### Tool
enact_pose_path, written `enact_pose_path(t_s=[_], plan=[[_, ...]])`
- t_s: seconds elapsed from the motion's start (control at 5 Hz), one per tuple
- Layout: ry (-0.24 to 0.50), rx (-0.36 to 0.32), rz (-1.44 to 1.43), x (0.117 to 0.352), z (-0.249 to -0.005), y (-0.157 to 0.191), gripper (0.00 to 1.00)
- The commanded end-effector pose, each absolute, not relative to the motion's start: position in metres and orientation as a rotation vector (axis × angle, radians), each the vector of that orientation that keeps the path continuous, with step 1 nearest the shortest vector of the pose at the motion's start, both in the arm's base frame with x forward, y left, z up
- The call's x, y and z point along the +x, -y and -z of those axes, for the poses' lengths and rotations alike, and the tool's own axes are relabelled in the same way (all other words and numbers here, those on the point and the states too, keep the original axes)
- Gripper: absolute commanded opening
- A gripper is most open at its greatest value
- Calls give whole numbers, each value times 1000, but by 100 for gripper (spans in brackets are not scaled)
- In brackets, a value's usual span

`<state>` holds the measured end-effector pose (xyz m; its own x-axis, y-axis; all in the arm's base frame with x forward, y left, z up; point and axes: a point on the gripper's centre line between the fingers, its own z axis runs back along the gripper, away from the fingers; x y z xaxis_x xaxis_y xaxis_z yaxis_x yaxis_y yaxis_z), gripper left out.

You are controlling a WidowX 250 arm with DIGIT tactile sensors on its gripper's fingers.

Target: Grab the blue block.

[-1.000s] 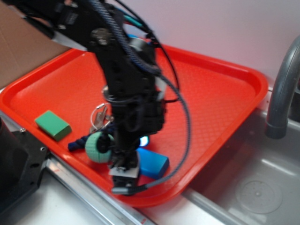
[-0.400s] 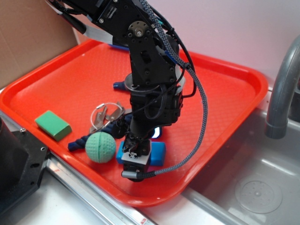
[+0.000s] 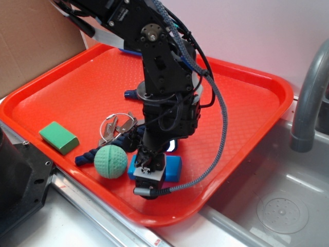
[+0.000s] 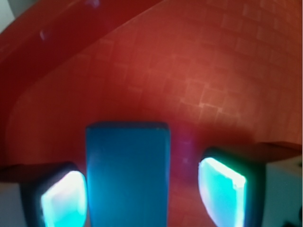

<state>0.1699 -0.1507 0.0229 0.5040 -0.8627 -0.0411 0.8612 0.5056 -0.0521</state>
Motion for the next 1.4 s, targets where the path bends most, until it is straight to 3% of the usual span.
enact_pose_path(t_s=[0.0, 0.2, 0.6, 0.8, 1.0, 1.2], plan=[[-28, -35, 990, 152, -10, 157, 100], [-33, -37, 988, 148, -8, 159, 0], [-42, -28, 991, 141, -10, 163, 0], [-18, -6, 970, 145, -30, 161, 0], [48, 42, 782, 167, -78, 137, 0], [135, -25, 530, 185, -126, 79, 0]])
